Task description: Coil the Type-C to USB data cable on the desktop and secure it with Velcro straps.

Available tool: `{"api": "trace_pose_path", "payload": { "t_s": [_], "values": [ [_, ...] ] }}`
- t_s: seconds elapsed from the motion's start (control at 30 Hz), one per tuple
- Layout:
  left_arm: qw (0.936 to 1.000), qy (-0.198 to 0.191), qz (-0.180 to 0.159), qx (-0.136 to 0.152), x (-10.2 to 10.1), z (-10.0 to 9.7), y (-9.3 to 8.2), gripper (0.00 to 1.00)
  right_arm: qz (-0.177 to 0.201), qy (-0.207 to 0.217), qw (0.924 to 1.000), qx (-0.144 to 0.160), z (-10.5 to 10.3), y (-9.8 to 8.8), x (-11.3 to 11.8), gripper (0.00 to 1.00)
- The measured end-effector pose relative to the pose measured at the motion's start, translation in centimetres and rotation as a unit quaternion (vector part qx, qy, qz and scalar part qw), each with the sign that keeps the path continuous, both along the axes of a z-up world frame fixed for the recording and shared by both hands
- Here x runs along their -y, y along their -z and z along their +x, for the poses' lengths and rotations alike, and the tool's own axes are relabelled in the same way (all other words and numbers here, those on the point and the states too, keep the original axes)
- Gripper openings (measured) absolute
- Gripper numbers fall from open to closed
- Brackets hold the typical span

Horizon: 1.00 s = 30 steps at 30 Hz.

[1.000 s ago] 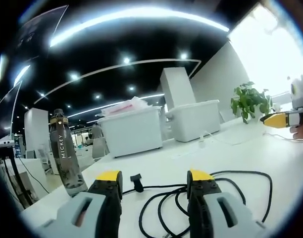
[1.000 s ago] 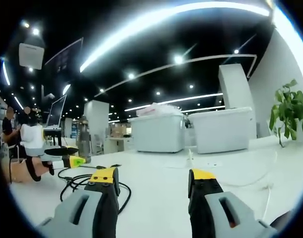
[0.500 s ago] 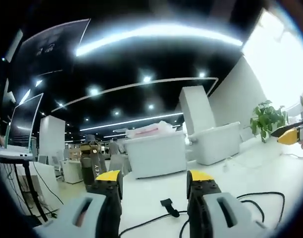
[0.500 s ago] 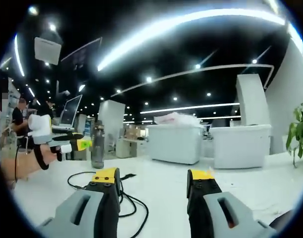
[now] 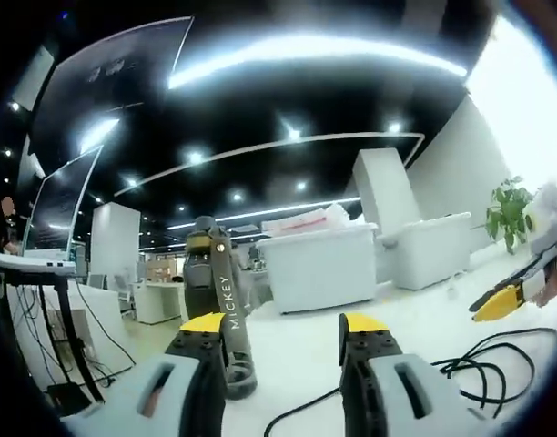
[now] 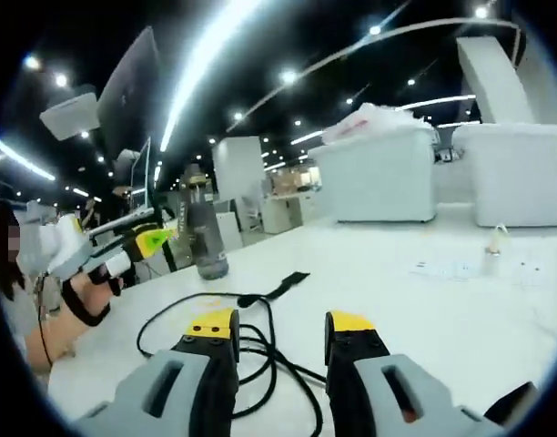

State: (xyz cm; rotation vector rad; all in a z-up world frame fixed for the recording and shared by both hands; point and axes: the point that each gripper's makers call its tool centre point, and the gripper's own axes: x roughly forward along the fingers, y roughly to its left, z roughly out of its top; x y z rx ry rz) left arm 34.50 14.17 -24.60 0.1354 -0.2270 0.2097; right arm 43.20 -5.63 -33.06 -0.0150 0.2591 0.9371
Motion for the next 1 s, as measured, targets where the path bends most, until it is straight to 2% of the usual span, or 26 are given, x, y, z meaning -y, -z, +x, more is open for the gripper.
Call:
{"api": "trace_pose_path", "payload": {
  "t_s": [0.1,0.17,0.2,0.3,0.47,0.57,0.63,0.67,0.7,0.77,0.8,0.83,0.87,1.0],
  "values": [
    [0.9999,-0.011,-0.003,0.004,-0.7,-0.1,-0.2,0.48,-0.01,-0.008,0.9999,-0.004,1.4,0.6,-1.9,0.36],
    [0.9998,-0.021,0.002,0.003,-1.3,-0.2,-0.3,0.48,-0.008,-0.017,0.9998,-0.008,1.8,0.6,-3.3,0.31],
    [0.9997,-0.026,0.0,0.004,-1.6,-0.3,-0.3,0.48,-0.015,-0.026,0.9995,-0.005,2.0,0.8,-4.0,0.29],
    [0.9997,-0.025,-0.008,-0.004,-1.7,-0.2,0.2,0.48,-0.072,-0.058,0.9957,0.009,2.2,2.4,-6.0,0.3],
    [0.9997,-0.02,-0.003,-0.01,-1.4,0.0,0.4,0.48,-0.095,-0.075,0.9927,0.002,2.0,3.7,-7.9,0.29],
    [0.9998,-0.017,0.002,-0.01,-1.0,0.0,0.3,0.48,-0.135,-0.073,0.9882,0.003,2.7,4.7,-8.1,0.27],
    [0.9998,-0.014,0.004,-0.01,-0.8,0.1,0.3,0.48,-0.146,-0.075,0.9865,-0.003,3.0,5.1,-8.4,0.24],
    [0.9999,-0.013,0.005,-0.009,-0.7,0.1,0.2,0.48,-0.157,-0.081,0.9842,-0.009,2.6,5.6,-8.4,0.23],
    [0.9999,-0.011,0.005,-0.009,-0.7,0.1,0.2,0.48,-0.156,-0.089,0.9836,0.0,2.4,5.5,-8.9,0.21],
    [0.9999,-0.007,0.005,-0.008,-0.4,0.1,0.2,0.48,-0.167,-0.094,0.9814,-0.001,1.6,5.4,-8.7,0.15],
    [0.9999,-0.006,0.006,-0.009,-0.3,0.2,0.2,0.48,-0.169,-0.096,0.9809,-0.003,1.6,5.5,-8.8,0.07],
    [0.9999,-0.005,0.008,-0.011,-0.1,0.2,0.3,0.48,-0.175,-0.101,0.9793,0.001,1.4,5.5,-9.0,0.04],
    [0.9999,-0.003,0.01,-0.013,0.0,0.3,0.4,0.48,-0.183,-0.106,0.9773,0.014,1.3,5.4,-9.0,0.03],
    [0.9997,0.006,0.009,-0.02,0.5,0.4,0.8,0.48,-0.199,-0.115,0.9726,0.035,1.2,5.3,-8.7,0.02]
  ]
}}
